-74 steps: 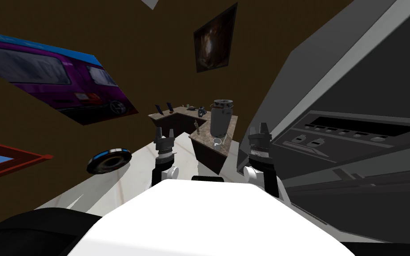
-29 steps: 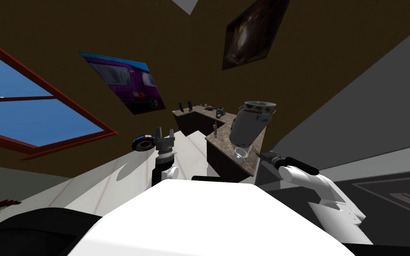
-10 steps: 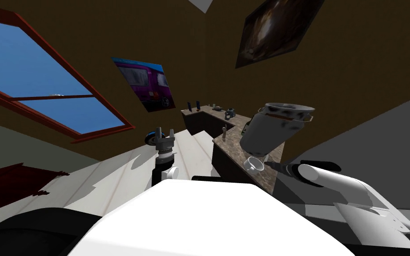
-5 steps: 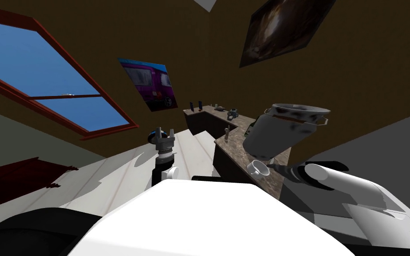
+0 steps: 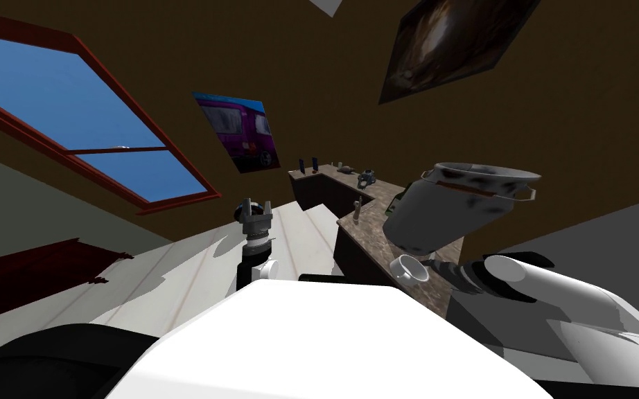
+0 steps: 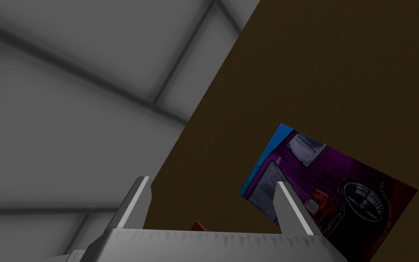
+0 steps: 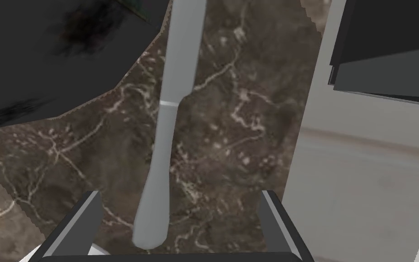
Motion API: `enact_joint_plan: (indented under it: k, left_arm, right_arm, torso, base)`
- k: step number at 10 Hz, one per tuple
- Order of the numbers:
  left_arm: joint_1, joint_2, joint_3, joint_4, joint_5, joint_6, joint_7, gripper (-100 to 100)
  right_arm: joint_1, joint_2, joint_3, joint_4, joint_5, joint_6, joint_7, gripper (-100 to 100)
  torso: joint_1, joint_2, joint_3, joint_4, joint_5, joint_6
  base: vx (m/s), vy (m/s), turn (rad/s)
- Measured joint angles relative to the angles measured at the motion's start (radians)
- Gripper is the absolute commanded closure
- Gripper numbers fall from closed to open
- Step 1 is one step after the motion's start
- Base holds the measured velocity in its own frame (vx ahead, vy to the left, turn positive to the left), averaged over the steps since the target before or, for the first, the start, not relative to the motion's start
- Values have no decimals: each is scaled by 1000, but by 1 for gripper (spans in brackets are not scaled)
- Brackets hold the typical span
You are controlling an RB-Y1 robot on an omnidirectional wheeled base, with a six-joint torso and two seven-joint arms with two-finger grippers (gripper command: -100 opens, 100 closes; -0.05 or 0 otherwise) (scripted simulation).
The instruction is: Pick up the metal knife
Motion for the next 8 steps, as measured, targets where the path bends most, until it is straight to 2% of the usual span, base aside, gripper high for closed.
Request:
enact_joint_plan:
  k: [6,7,8]
  left_arm:
    - [0,0,0,0,0,0,0,0]
    - [0,0,0,0,0,0,0,0]
    - [0,0,0,0,0,0,0,0]
  right_arm:
    - [-3,-30,-23,38,-56,124,-135,-100]
    - [-3,-31,-23,38,-57,127,-139,0]
    - [-3,-31,-23,38,-57,127,-139,-100]
  torso:
    - [0,1,0,0,0,0]
    - [0,1,1,0,0,0]
    - [-1,2,1,0,0,0]
  base:
    - [20,9,48]
    - [0,0,0]
    - [0,5,37]
